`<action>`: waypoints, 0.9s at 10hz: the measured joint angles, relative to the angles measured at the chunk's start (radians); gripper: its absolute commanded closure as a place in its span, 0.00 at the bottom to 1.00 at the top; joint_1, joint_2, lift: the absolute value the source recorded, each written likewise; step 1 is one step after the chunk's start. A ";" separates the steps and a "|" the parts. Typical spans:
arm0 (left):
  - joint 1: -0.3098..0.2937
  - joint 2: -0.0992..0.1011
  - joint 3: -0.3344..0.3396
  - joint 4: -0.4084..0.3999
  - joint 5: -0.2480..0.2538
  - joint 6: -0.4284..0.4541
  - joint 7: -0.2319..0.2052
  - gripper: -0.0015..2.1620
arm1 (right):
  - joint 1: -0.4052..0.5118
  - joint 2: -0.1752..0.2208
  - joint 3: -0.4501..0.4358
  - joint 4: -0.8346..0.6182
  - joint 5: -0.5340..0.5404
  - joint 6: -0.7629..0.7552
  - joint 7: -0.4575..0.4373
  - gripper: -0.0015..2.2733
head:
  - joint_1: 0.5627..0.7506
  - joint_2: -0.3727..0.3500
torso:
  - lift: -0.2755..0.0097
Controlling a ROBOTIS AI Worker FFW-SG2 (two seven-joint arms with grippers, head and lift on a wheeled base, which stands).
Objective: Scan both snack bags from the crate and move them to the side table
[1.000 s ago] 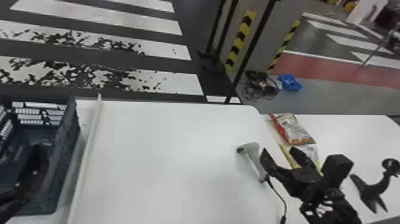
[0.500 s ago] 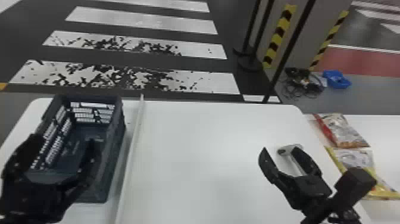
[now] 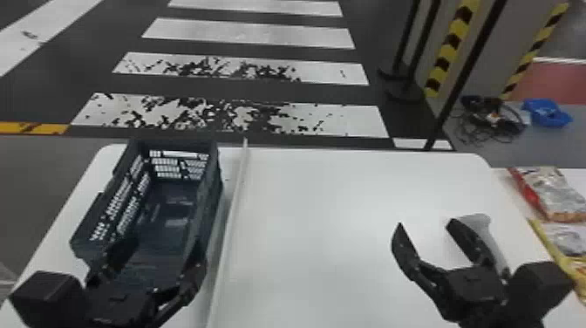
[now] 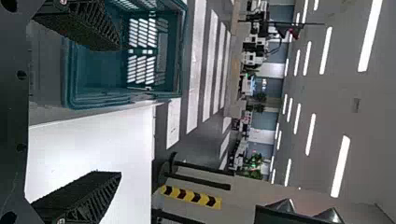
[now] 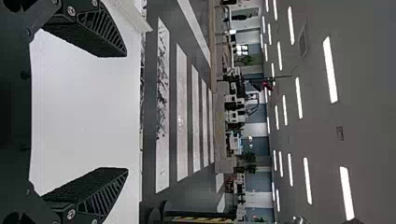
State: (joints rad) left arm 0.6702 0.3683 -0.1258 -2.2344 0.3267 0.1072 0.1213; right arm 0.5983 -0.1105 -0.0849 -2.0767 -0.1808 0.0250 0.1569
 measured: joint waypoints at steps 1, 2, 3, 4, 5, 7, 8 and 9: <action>0.009 -0.001 0.000 0.018 -0.002 -0.074 -0.021 0.02 | 0.026 -0.009 -0.011 -0.009 -0.012 -0.035 -0.009 0.06 | 0.70 0.39 | 0.63; 0.013 -0.006 0.000 0.038 -0.006 -0.163 -0.043 0.02 | 0.051 -0.017 -0.018 -0.016 -0.025 -0.074 -0.012 0.06 | 0.70 0.37 | 0.63; 0.014 -0.011 0.000 0.043 -0.010 -0.196 -0.042 0.02 | 0.071 -0.023 -0.023 -0.021 -0.036 -0.109 -0.014 0.06 | 0.70 0.37 | 0.63; 0.016 -0.012 -0.001 0.039 -0.014 -0.202 -0.040 0.02 | 0.084 -0.030 -0.032 -0.026 -0.053 -0.130 -0.014 0.06 | 0.70 0.36 | 0.63; 0.018 -0.012 -0.001 0.037 -0.017 -0.203 -0.039 0.02 | 0.092 -0.036 -0.044 -0.034 -0.067 -0.139 -0.014 0.06 | 0.70 0.34 | 0.63; 0.020 -0.014 0.000 0.037 -0.018 -0.202 -0.037 0.02 | 0.102 -0.038 -0.058 -0.045 -0.082 -0.143 -0.014 0.06 | 0.70 0.33 | 0.63; 0.022 -0.015 0.000 0.037 -0.018 -0.202 -0.036 0.02 | 0.104 -0.038 -0.058 -0.046 -0.084 -0.148 -0.014 0.06 | 0.70 0.33 | 0.63; 0.025 -0.015 0.004 0.034 -0.019 -0.204 -0.035 0.02 | 0.104 -0.038 -0.057 -0.048 -0.084 -0.156 -0.014 0.06 | 0.70 0.33 | 0.63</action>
State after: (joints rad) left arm 0.6956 0.3528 -0.1218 -2.2002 0.3076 -0.0966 0.0859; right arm 0.7024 -0.1488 -0.1415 -2.1251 -0.2653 -0.1309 0.1426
